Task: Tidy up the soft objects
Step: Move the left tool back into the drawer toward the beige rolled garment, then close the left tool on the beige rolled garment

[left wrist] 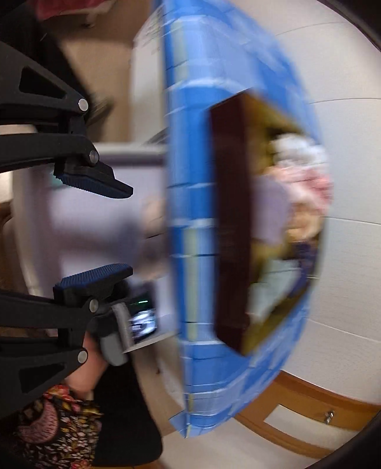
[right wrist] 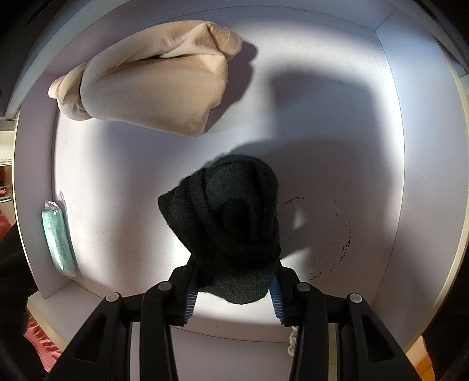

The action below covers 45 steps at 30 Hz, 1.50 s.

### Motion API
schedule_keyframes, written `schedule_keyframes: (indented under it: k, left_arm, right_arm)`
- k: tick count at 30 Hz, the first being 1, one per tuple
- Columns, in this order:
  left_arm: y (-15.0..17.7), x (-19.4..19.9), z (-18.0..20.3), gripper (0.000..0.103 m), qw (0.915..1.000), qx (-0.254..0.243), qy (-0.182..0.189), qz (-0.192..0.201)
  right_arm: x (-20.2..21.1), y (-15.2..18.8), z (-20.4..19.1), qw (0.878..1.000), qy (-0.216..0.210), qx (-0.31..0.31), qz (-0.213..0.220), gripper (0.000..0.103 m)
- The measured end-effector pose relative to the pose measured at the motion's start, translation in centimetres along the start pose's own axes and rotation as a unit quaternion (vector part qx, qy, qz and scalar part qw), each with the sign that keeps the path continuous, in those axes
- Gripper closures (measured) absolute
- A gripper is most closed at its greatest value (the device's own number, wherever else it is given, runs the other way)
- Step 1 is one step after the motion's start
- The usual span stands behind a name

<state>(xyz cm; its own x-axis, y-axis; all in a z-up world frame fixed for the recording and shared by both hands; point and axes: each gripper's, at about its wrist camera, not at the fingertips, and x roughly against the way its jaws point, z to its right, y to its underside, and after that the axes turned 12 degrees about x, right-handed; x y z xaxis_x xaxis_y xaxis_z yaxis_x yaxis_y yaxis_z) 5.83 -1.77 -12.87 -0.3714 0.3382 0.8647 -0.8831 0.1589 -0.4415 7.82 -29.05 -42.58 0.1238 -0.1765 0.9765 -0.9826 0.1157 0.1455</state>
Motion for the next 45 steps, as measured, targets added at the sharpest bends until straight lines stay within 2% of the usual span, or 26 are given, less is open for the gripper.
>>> schedule_keyframes:
  k: [3, 6, 8, 10, 13, 15, 21, 23, 24, 26, 29, 31, 33, 35, 38, 43, 45]
  left_arm:
    - [1.8, -3.7, -0.4, 0.057, 0.9967, 0.012, -0.009, -0.079]
    - [3.2, -6.6, -0.8, 0.057, 0.9908, 0.016, -0.031, -0.131]
    - [4.1, -7.8, -0.8, 0.057, 0.9881, 0.01, -0.043, -0.147]
    - [4.8, -9.4, 0.1, 0.057, 0.9827, -0.026, -0.068, -0.17]
    - [5.6, -11.0, 1.9, 0.057, 0.9741, -0.113, -0.104, -0.166]
    - [5.9, -12.3, 3.1, 0.057, 0.9636, -0.175, -0.131, -0.153]
    - [4.6, -16.5, 4.9, 0.056, 0.9423, -0.268, -0.162, -0.118]
    - [4.3, -18.0, 5.7, 0.056, 0.9301, -0.307, -0.173, -0.104]
    - [4.2, -19.0, 6.2, 0.056, 0.9193, -0.337, -0.18, -0.097]
    - [4.2, -20.1, 6.9, 0.056, 0.9057, -0.372, -0.184, -0.084]
    - [4.2, -21.9, 7.8, 0.056, 0.8785, -0.434, -0.19, -0.061]
    - [3.9, -22.9, 8.0, 0.056, 0.8698, -0.452, -0.19, -0.058]
    - [3.3, -24.0, 7.9, 0.056, 0.8695, -0.45, -0.193, -0.064]
    - [2.5, -25.1, 7.5, 0.055, 0.8751, -0.44, -0.184, -0.085]
    - [2.3, -25.7, 7.2, 0.047, 0.8711, -0.446, -0.184, -0.092]
    - [2.3, -24.9, 6.1, 0.044, 0.8843, -0.425, -0.141, -0.134]
    - [3.4, -24.0, 5.8, 0.044, 0.8836, -0.424, -0.12, -0.159]
  right_arm:
    - [0.0, 0.0, 0.0, 1.0, 0.001, 0.001, -0.001, 0.06]
    - [-0.1, 0.0, -0.2, 1.0, 0.001, 0.001, 0.0, 0.06]
    - [-0.1, 0.0, -0.2, 1.0, 0.001, 0.002, -0.001, 0.06]
    - [-0.1, 0.0, -0.4, 1.0, 0.001, 0.002, -0.001, 0.06]
    - [-0.1, 0.0, -0.4, 1.0, 0.001, 0.003, 0.0, 0.06]
    - [-0.1, 0.1, -0.4, 1.0, -0.002, 0.0, -0.001, 0.06]
    - [-0.2, 1.1, 0.7, 0.999, -0.006, -0.038, -0.012, 0.061]
    - [-0.2, 1.2, 0.8, 0.999, -0.008, -0.041, -0.013, 0.061]
    - [-0.3, 1.2, 0.8, 0.999, -0.011, -0.044, -0.013, 0.061]
    - [-0.4, 1.0, 0.9, 0.999, -0.015, -0.047, -0.015, 0.061]
    - [-0.4, 0.9, 0.8, 0.999, -0.018, -0.047, -0.016, 0.061]
    - [-0.5, 1.0, 0.9, 0.998, -0.02, -0.049, -0.017, 0.061]
    - [-0.6, 0.9, 0.9, 0.998, -0.024, -0.051, -0.018, 0.061]
    - [-0.5, 0.8, 1.6, 0.998, -0.027, -0.053, -0.019, 0.061]
    - [-0.5, 0.6, 1.6, 0.998, -0.029, -0.055, -0.019, 0.061]
    - [-0.5, 0.3, 1.5, 0.998, -0.032, -0.059, -0.02, 0.061]
    - [-0.7, 0.5, 1.7, 0.997, -0.034, -0.062, -0.02, 0.061]
